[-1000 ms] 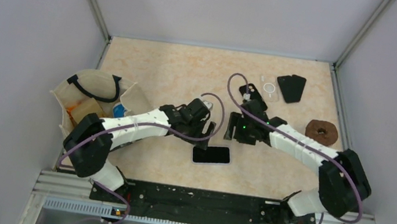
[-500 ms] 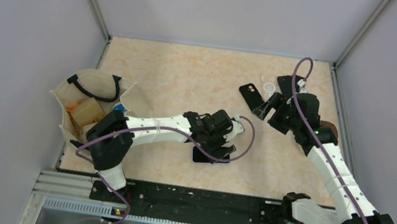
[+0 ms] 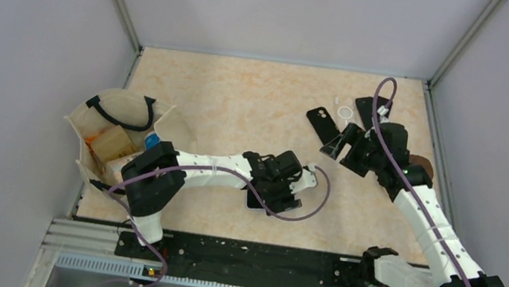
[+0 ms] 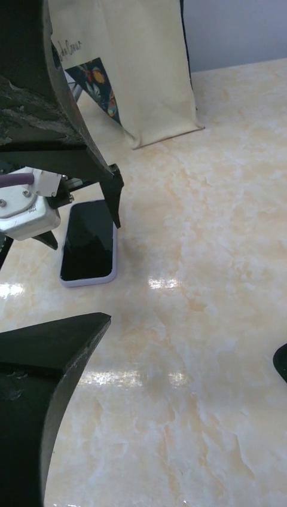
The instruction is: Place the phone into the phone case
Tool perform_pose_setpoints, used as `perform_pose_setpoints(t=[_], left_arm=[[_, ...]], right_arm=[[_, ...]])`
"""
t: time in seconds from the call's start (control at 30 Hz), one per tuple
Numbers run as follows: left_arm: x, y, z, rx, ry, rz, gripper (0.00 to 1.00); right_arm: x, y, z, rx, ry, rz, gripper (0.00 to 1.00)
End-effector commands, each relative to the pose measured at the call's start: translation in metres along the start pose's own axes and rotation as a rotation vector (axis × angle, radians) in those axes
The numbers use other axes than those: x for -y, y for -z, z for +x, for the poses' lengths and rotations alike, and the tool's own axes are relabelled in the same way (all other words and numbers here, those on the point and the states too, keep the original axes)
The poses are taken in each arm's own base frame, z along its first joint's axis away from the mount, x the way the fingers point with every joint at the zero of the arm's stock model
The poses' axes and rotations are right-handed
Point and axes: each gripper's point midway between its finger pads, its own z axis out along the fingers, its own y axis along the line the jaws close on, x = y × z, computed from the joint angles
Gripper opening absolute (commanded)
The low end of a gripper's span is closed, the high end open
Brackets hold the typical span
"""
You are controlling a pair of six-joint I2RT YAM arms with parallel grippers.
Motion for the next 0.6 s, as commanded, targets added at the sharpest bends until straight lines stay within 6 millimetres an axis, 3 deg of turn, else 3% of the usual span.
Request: perform_pose_setpoints(t=[0.0, 0.33, 0.4, 0.57], left_arm=[[-0.003, -0.011, -0.004, 0.026, -0.041, -0.003, 0.99], [-0.009, -0.021, 0.01, -0.005, 0.017, 0.042, 0.99], [-0.008, -0.023, 0.011, -0.018, 0.051, 0.053, 0.92], [-0.002, -0.025, 0.004, -0.014, 0.191, 0.072, 0.66]], right_arm=[[-0.006, 0.006, -0.002, 0.014, 0.016, -0.034, 0.81], [-0.002, 0.004, 0.007, -0.012, 0.016, -0.039, 0.81], [-0.002, 0.004, 0.007, -0.012, 0.016, -0.038, 0.81], [-0.001, 0.002, 0.006, -0.009, 0.014, -0.032, 0.8]])
